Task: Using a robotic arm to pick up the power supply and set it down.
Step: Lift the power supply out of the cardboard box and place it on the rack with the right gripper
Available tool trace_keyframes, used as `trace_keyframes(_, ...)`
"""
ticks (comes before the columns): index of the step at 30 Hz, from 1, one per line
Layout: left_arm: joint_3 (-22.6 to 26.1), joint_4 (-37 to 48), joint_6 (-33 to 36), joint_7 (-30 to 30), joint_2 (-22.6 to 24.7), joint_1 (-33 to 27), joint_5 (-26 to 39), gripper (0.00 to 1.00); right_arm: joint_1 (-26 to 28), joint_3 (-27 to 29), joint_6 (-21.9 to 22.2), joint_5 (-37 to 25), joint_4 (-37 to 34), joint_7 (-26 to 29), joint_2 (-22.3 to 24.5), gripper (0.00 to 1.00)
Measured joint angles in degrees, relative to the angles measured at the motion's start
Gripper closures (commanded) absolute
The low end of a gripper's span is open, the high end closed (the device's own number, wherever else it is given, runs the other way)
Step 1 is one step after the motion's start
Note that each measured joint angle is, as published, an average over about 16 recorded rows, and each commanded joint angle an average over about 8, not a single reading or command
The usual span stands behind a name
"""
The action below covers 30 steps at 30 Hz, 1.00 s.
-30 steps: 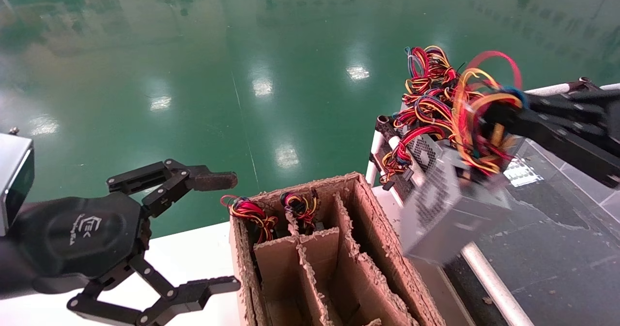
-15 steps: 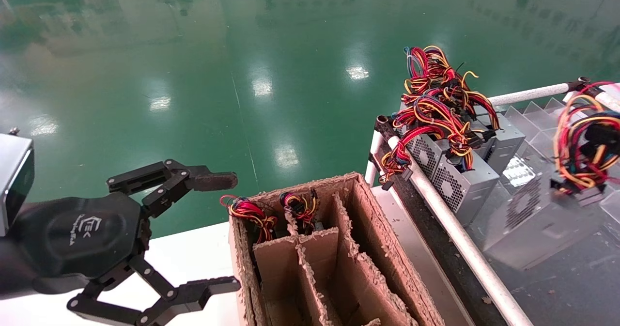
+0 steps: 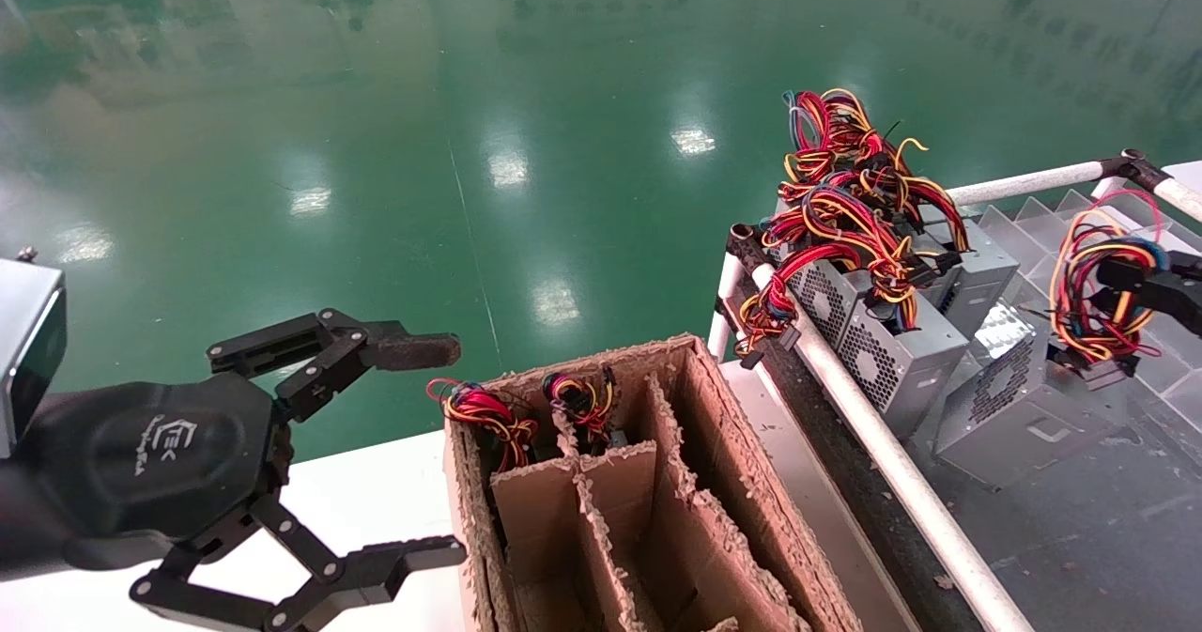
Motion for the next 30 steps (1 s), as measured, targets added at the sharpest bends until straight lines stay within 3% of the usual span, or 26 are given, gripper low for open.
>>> trace_keyframes(18,0.01,0.0,-0.01,0.01,-0.01,0.0,-0.01,0.0,8.25,-2.99,2.95,-6.88,-10.07,-5.17,-8.88,1.0)
trace_keyframes(30,0.02,0.0,-0.01,0.01,-0.01,-0.01,-0.02,0.0,12.86,-4.66,7.44,-9.93,-16.39,-6.74,-15.56,1.0)
